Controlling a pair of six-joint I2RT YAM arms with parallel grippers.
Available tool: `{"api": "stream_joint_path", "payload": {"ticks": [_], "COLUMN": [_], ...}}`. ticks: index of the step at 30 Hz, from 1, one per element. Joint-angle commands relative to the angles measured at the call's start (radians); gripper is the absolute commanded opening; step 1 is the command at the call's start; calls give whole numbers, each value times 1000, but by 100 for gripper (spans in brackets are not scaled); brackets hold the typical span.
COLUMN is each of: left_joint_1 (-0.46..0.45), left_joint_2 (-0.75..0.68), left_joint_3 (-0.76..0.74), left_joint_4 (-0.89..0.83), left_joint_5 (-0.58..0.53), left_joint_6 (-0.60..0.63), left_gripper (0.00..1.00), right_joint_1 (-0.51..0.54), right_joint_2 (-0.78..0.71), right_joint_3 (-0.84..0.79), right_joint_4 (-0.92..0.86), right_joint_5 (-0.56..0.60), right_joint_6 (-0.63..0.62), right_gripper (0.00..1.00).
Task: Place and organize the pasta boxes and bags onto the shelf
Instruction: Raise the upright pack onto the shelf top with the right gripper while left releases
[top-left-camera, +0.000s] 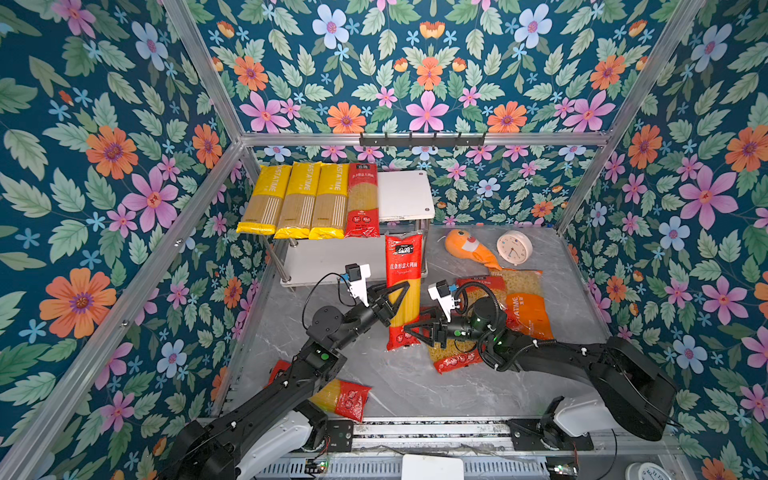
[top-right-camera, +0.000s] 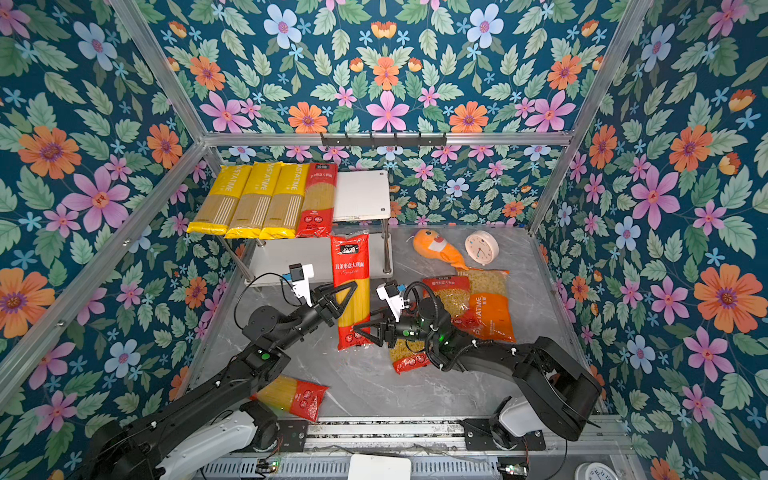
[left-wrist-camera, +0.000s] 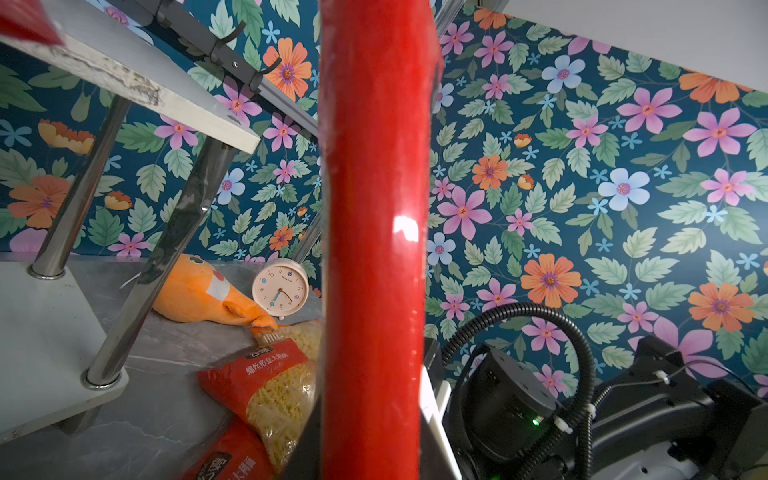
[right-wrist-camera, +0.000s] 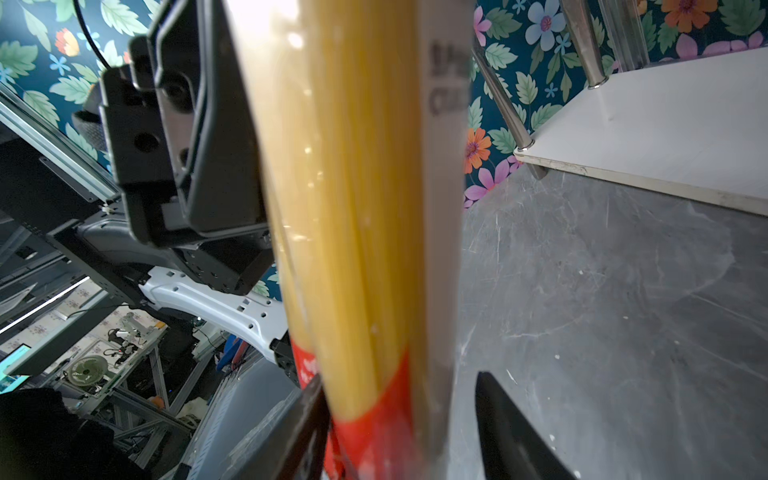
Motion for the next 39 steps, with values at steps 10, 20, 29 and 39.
{"api": "stream_joint_path", "payload": {"ticks": [10, 20, 29, 39], "left_joint_1": [-3, -3, -3, -1], "left_joint_2": [20, 61, 40, -34], "left_joint_3": [61, 79, 128, 154], "left_joint_4": [181, 225, 137, -70], "left_joint_5": [-149, -127, -129, -214], "left_joint_6": [-71, -112, -87, -27], "left_gripper": [0, 7, 36, 67], "right_joint_1": [52, 56, 45, -41], "right_joint_2": [-77, -60, -68, -159], "right_joint_3": [-21, -24, 28, 269], "right_joint_4": [3, 144, 156, -250], "right_joint_5": [157, 177, 154, 165], "right_joint_6": [91, 125, 145, 102], "right_gripper": [58, 33, 9, 0]}}
